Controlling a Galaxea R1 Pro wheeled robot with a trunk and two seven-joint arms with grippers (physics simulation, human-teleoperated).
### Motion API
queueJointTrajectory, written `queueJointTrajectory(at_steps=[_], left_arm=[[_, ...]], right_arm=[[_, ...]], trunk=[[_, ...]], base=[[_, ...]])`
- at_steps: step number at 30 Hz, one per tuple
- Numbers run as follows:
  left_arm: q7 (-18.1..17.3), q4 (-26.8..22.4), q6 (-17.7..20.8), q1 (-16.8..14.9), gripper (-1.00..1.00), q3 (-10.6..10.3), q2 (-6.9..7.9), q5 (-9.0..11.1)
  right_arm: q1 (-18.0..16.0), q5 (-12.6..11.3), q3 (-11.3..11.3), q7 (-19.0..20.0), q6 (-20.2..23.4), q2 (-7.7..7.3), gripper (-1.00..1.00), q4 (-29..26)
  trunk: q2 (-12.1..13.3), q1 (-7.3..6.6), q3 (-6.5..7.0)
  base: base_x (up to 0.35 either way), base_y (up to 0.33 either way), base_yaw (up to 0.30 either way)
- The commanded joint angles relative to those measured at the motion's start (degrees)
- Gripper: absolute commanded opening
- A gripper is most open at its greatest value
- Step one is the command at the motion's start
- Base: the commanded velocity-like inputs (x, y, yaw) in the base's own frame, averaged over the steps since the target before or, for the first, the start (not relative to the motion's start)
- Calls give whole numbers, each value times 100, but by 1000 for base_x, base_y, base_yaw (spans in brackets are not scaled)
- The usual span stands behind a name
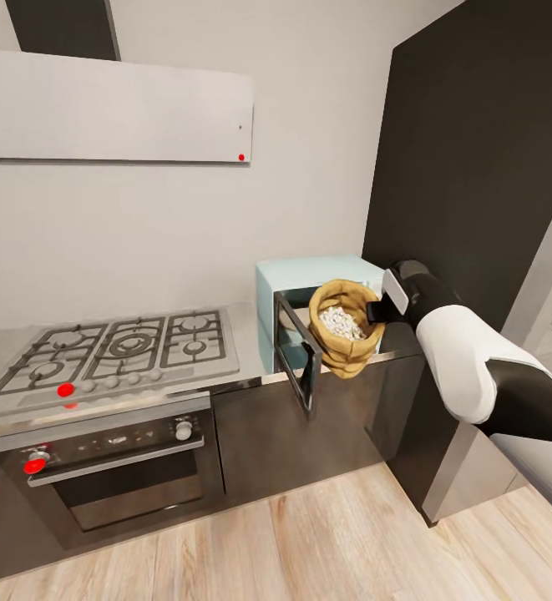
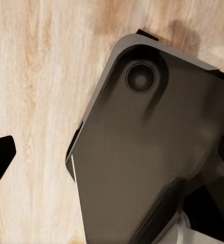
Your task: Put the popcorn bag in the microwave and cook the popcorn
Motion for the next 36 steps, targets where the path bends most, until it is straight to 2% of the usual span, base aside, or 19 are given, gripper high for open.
queueJointTrajectory(at_steps=[1, 6, 9, 12, 17, 24, 31, 36], left_arm=[[8, -1, -19, -2, 100, 7, -2, 40], [8, -1, -19, -2, 100, 9, -2, 40], [8, -1, -19, -2, 100, 8, -2, 40], [8, -1, -19, -2, 100, 9, 0, 40], [8, 8, -27, -11, 100, 17, 7, 40], [8, 7, -27, -9, 100, 18, 7, 40], [8, 5, -27, -7, 100, 18, 7, 40], [8, 6, -27, -9, 100, 18, 5, 40]], right_arm=[[-4, 59, -44, 9, 20, 8, -100, -6], [-4, 67, -50, -17, 20, 7, -100, 17], [-4, 90, -56, -24, 20, -11, -100, 492], [-4, 84, -57, -2, 20, -20, -100, 634], [-3, 218, -31, -68, -138, -62, -100, 796], [-4, 587, -65, -39, -15, -276, -100, 1023], [-4, 819, -135, -38, 20, -242, -100, 1163], [-4, 808, -160, -30, 20, -237, -100, 1163]], trunk=[[-5, 1, -7], [-5, 1, -7], [-5, 1, -7], [-5, 1, -7], [-5, 1, -8], [-5, 1, -8], [-5, 1, -8], [-5, 1, -8]], base=[[0, 0, 0], [0, 0, 0], [0, 0, 0], [0, 0, 0], [0, 0, 0], [0, 0, 0], [0, 0, 0], [0, 0, 0]])
